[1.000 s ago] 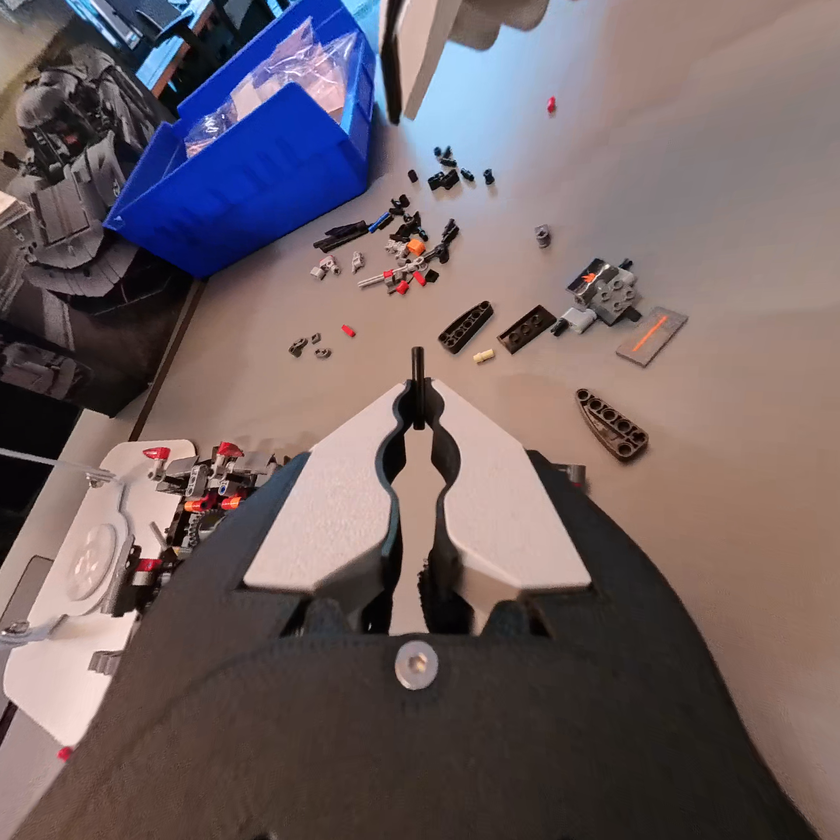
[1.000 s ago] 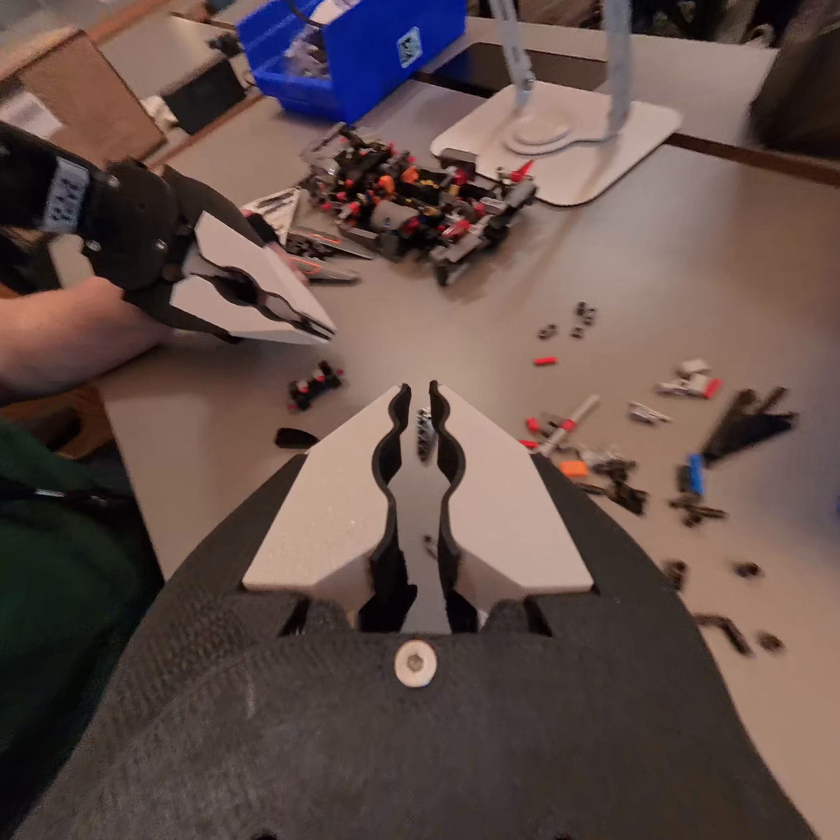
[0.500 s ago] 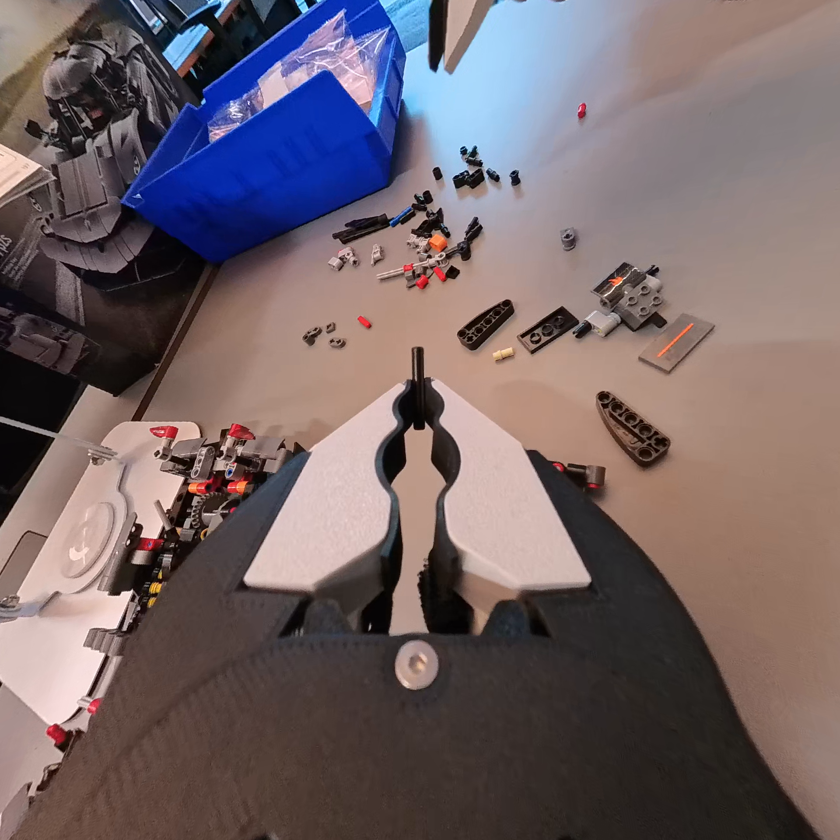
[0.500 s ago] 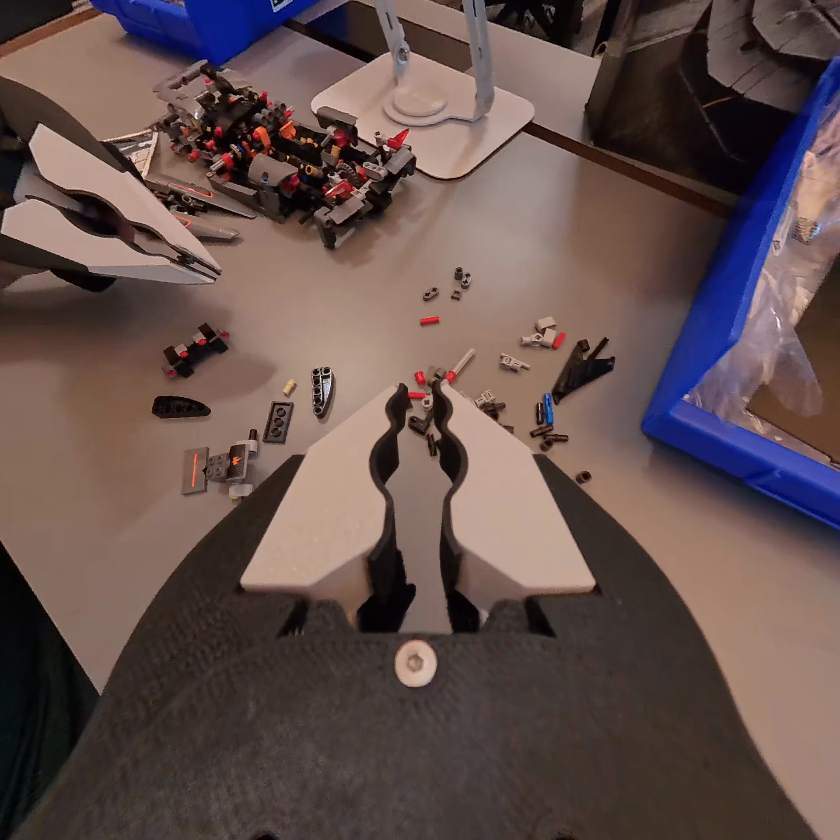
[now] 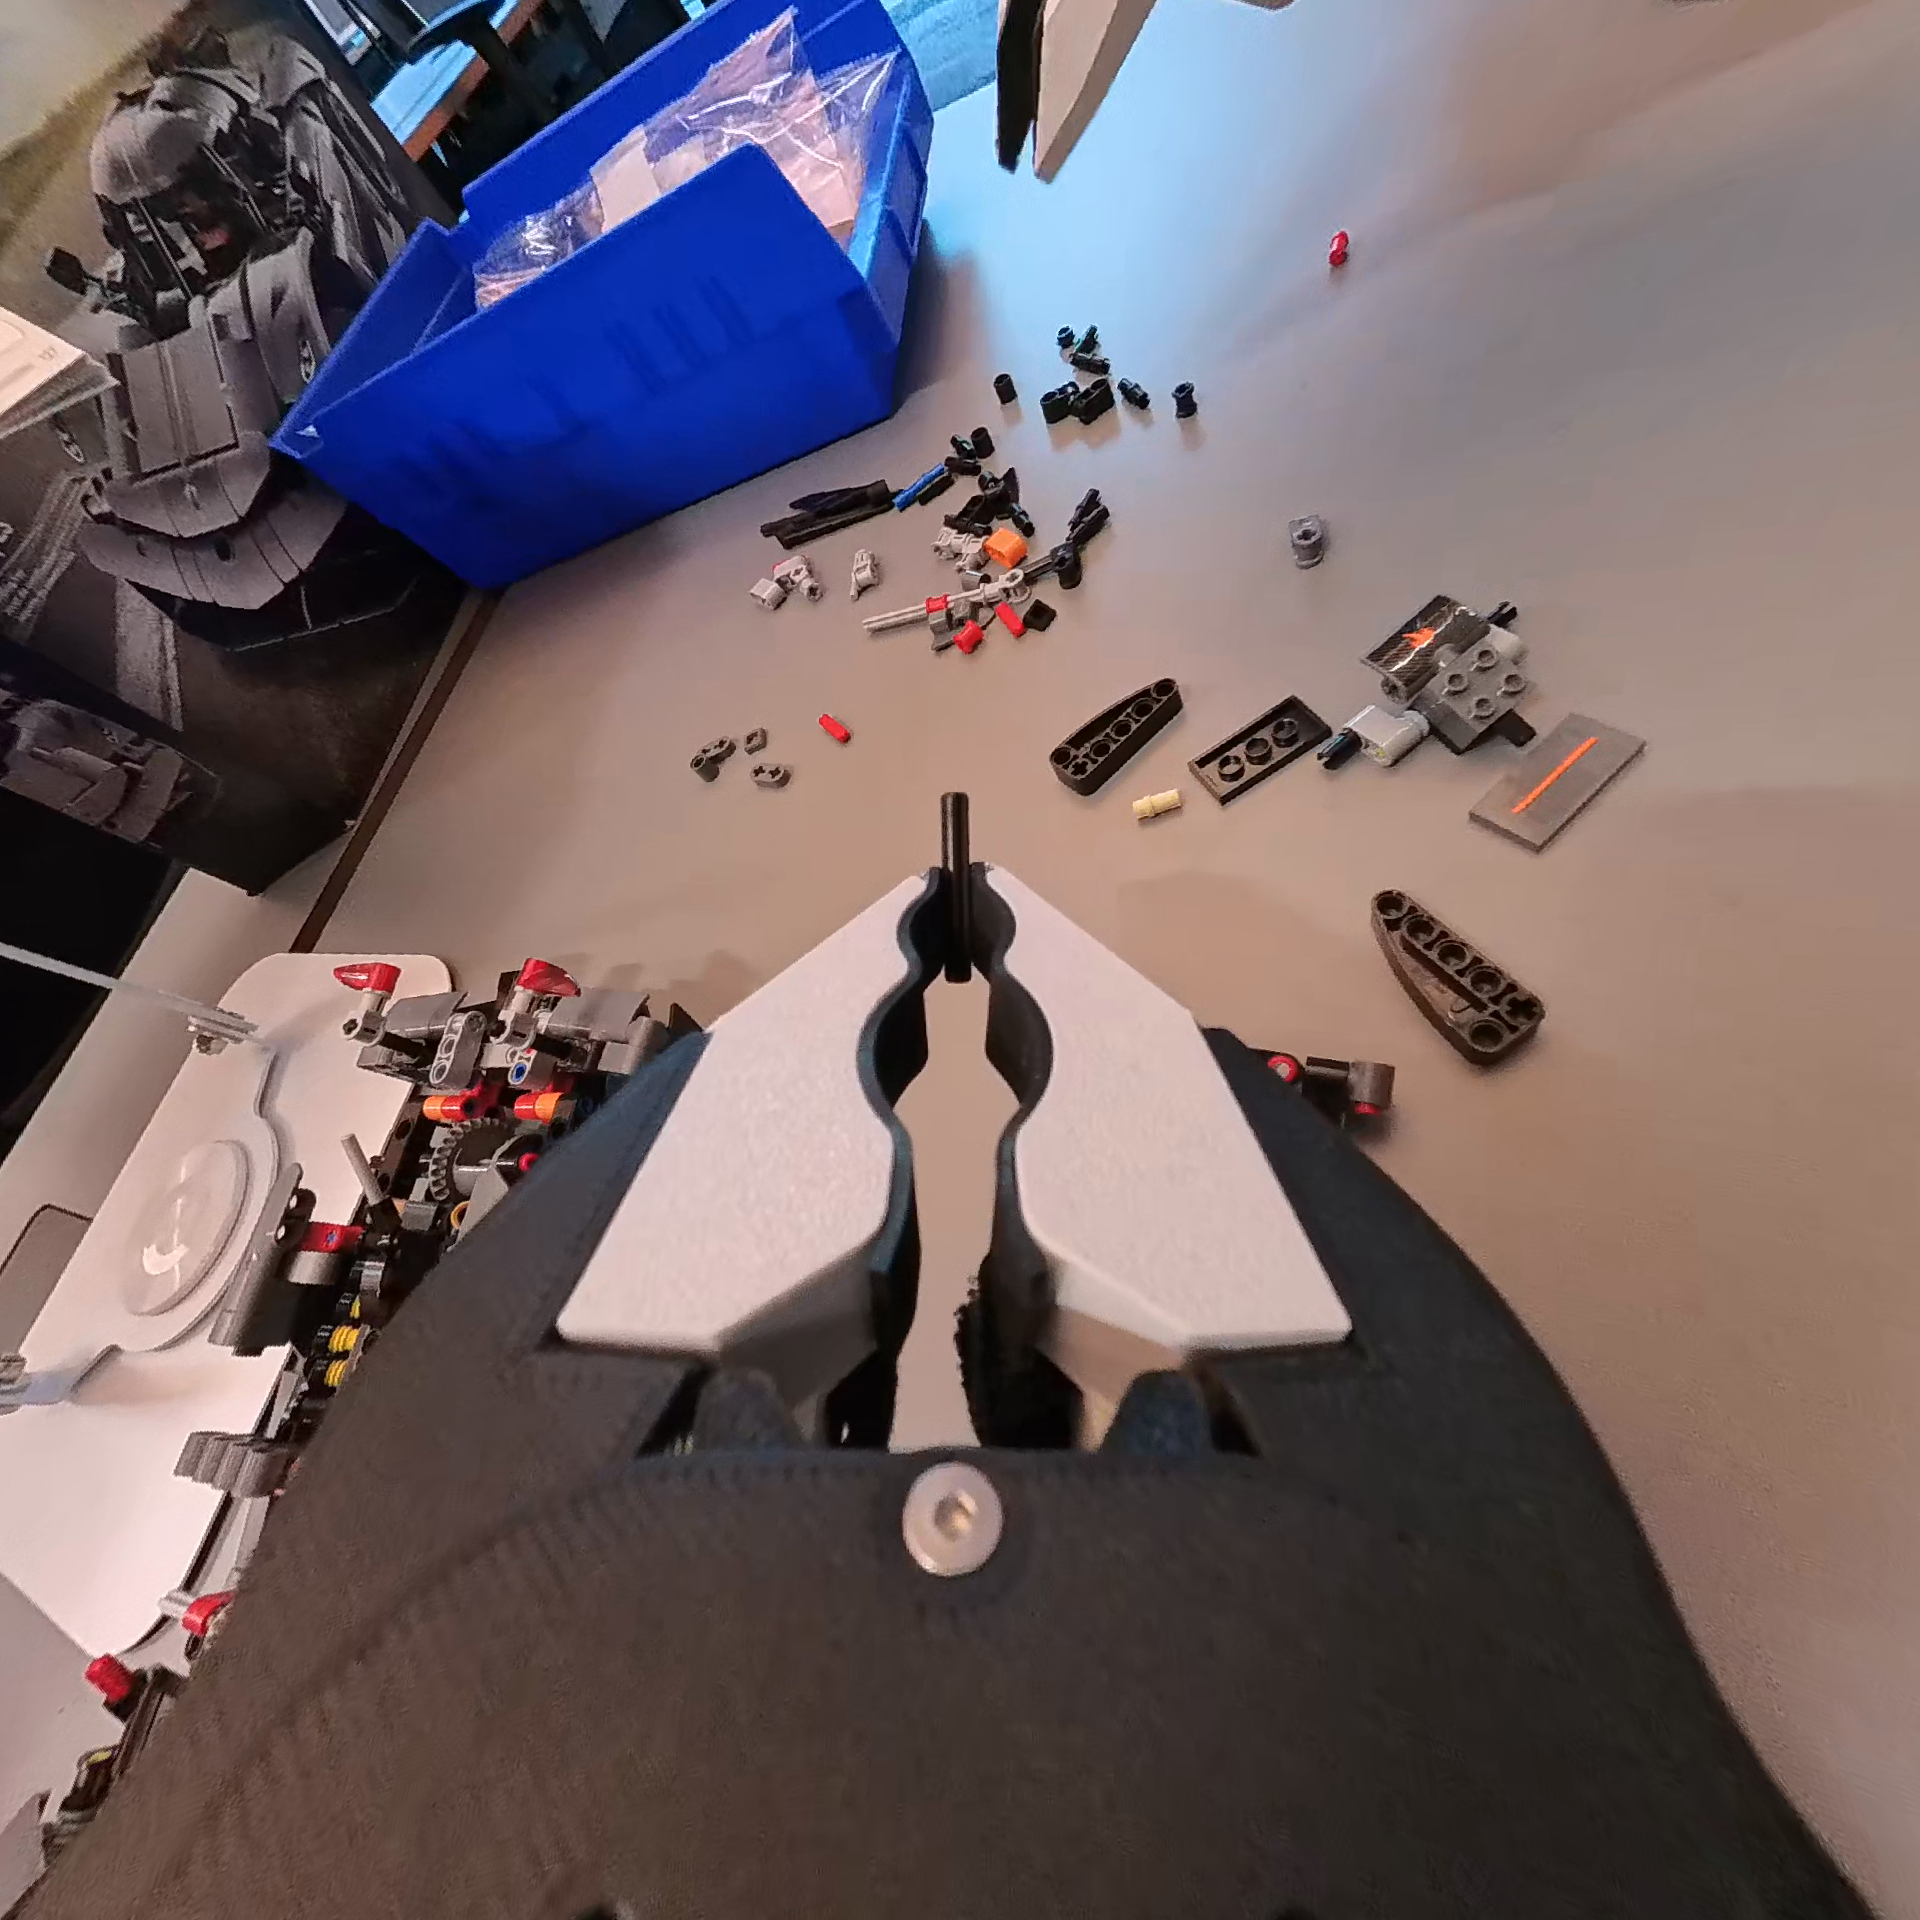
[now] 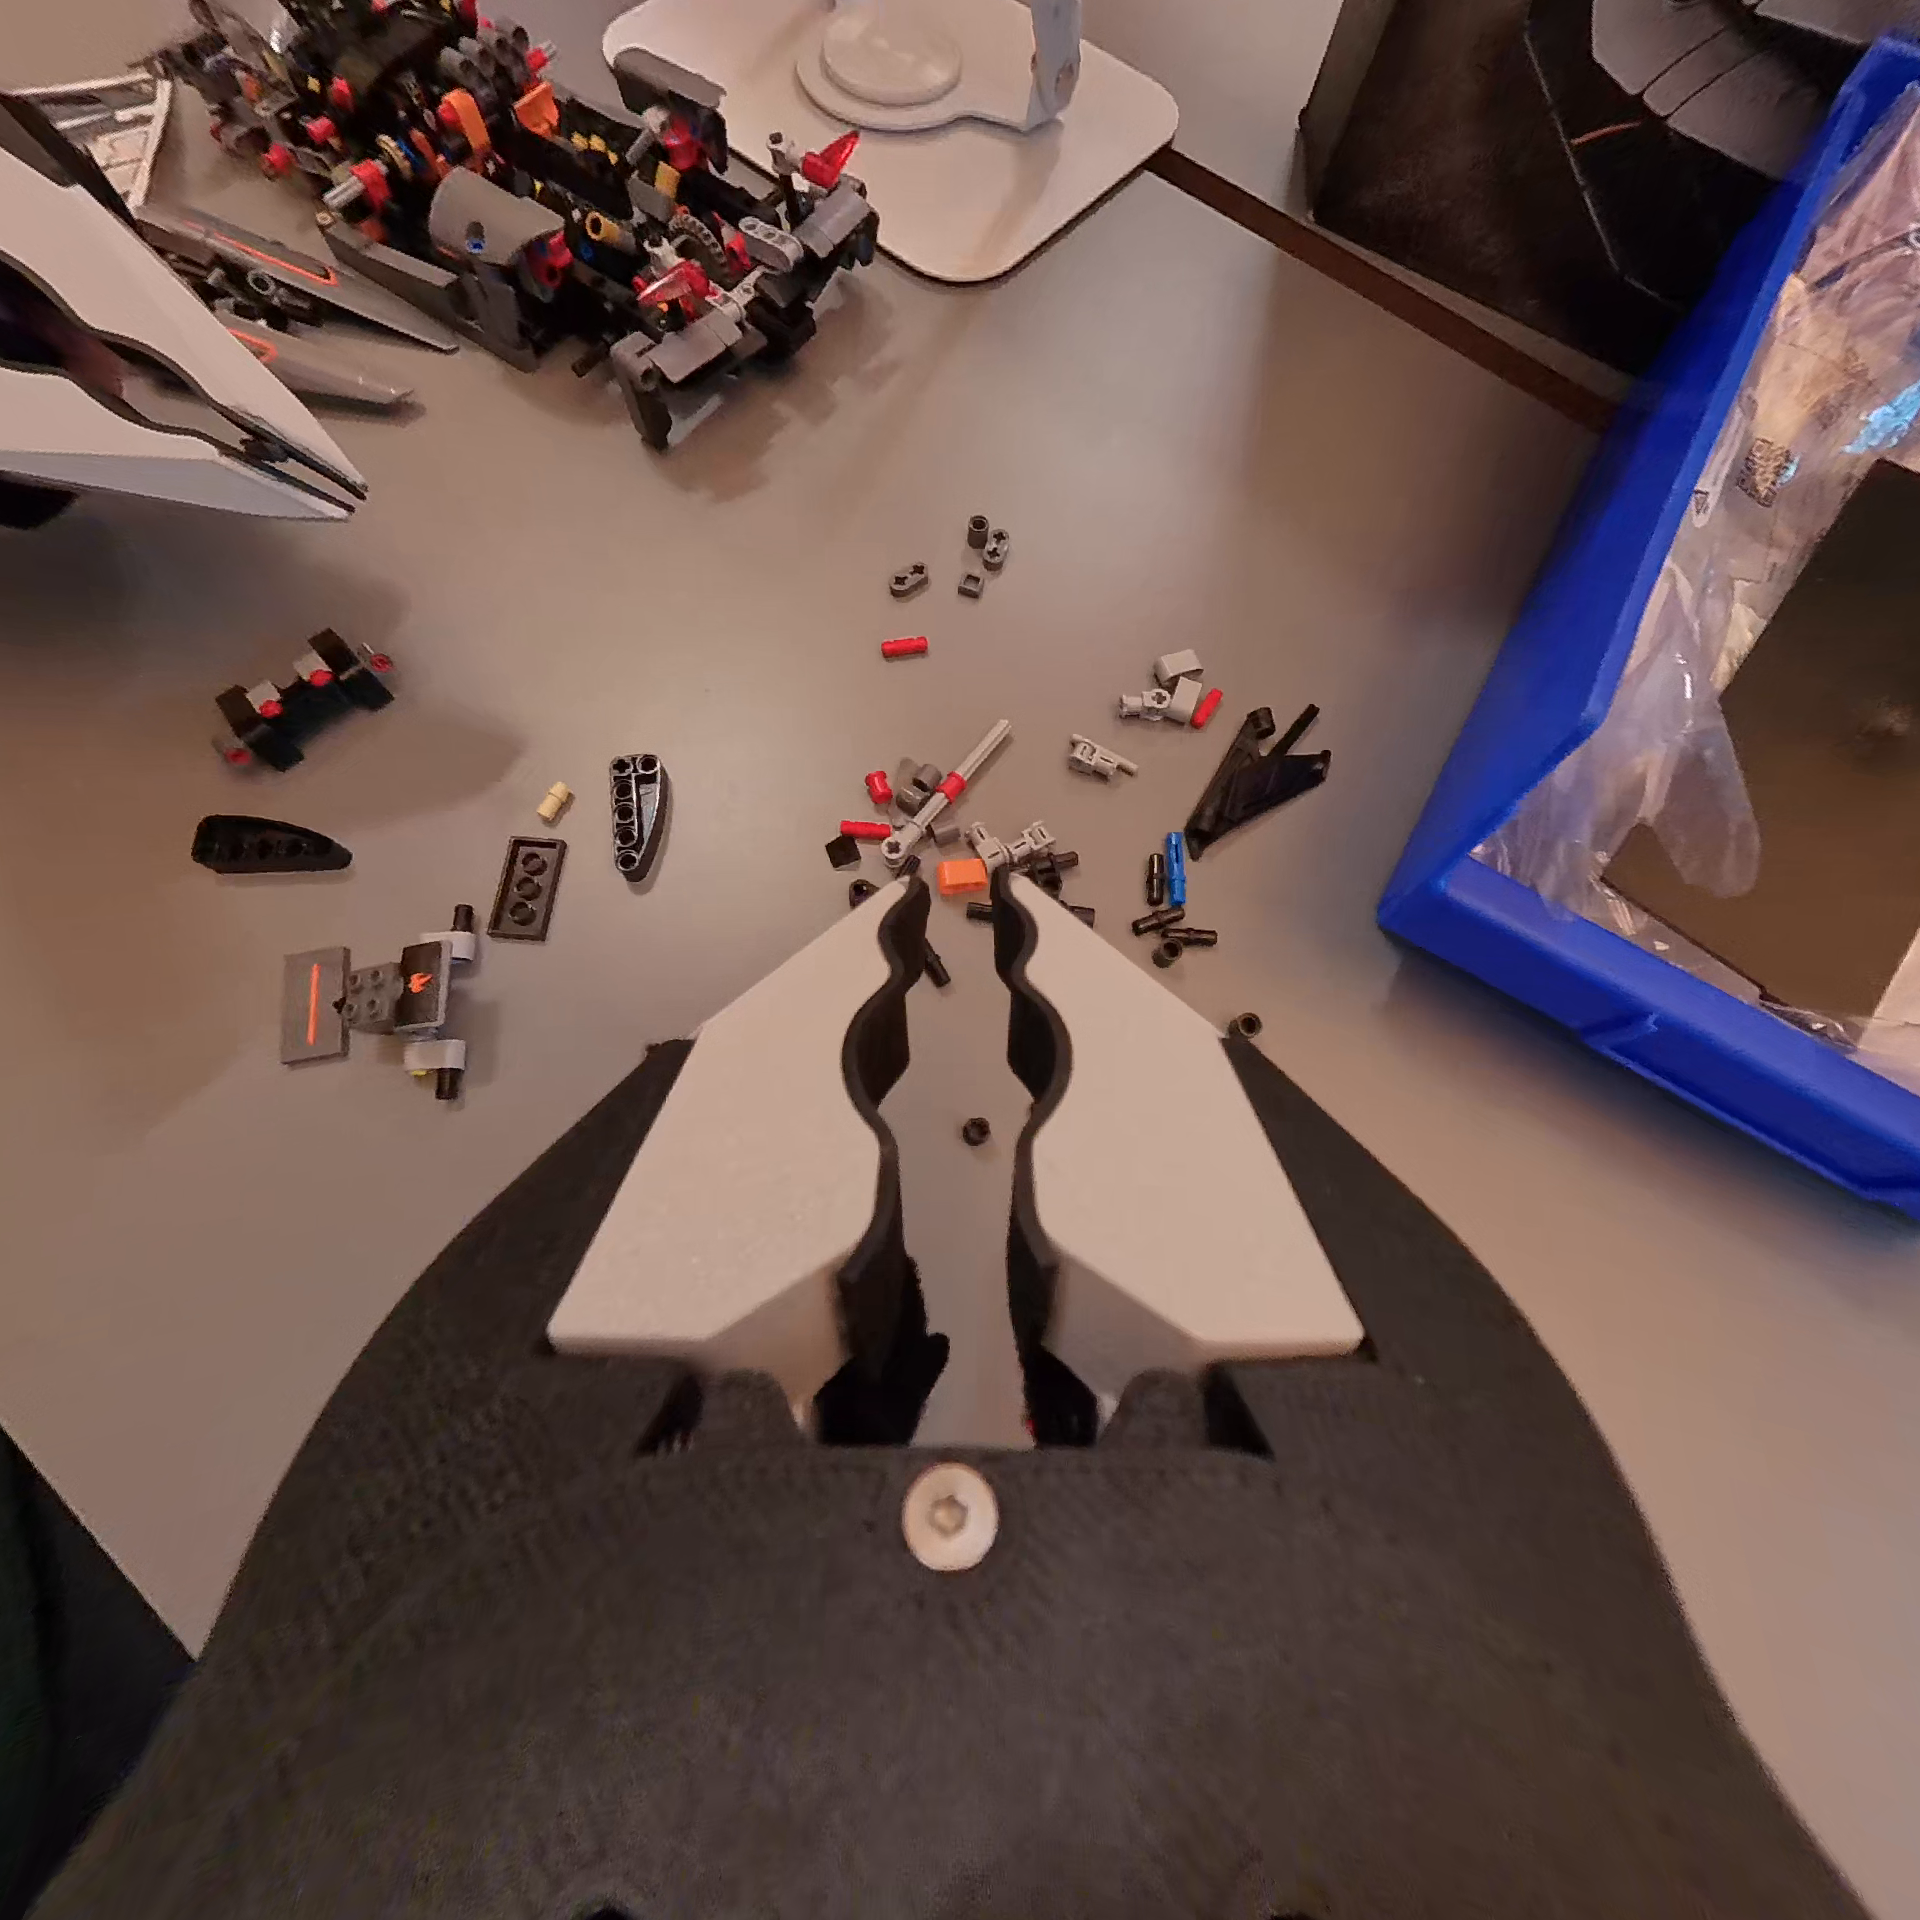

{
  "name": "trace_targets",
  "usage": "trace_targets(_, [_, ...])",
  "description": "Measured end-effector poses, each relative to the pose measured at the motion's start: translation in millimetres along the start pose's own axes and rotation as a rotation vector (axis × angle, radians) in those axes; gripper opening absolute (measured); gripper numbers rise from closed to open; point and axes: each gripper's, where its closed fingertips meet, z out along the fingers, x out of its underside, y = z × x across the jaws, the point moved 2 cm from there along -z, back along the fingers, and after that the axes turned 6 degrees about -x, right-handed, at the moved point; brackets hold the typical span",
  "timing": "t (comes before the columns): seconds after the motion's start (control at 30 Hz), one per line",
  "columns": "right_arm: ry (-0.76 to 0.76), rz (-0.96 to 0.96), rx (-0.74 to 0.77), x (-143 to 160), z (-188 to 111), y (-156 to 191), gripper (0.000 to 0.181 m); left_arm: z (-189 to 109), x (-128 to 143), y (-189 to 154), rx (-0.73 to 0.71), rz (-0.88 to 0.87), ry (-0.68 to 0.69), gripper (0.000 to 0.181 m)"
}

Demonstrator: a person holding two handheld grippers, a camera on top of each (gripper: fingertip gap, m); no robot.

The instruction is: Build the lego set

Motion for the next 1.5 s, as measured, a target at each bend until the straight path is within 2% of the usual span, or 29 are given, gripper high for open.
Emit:
trace_targets(0.57, [0.023, 0.030, 0.013, 10, -2, -10, 0.010, 1, 2, 2, -0.002, -0.008, 0.003, 0.001])
trace_targets(0.7, [0.017, 0.018, -0.002, 4, 16, -11, 0.009, 2, 3, 1, 0.000, -0.008, 0.009, 0.001])
trace_targets(0.87, [0.117, -0.013, -0.001, 11, 48, -21, 0.010, 1, 4, 3, -0.007, -0.007, 0.010, 0.001])
trace_targets(1.0, [0.118, -0.004, 0.011, 8, 62, -29, 0.009, 1, 4, 5, -0.008, -0.016, 0.008, 0.001])
trace_targets(1.17, [0.230, -0.010, 0.022, 16, 84, -36, 0.011, 1, 5, 5, -0.006, -0.015, 0.014, 0.001])
trace_targets(1.27, [0.286, 0.009, 0.006, 26, 91, -37, 0.013, 0, 5, 7, -0.011, -0.019, 0.011, 0.001])
trace_targets(1.5, [0.278, 0.013, -0.086, 29, 94, -31, 0.014, 2, 6, 5, -0.001, -0.019, 0.014, 0.001])
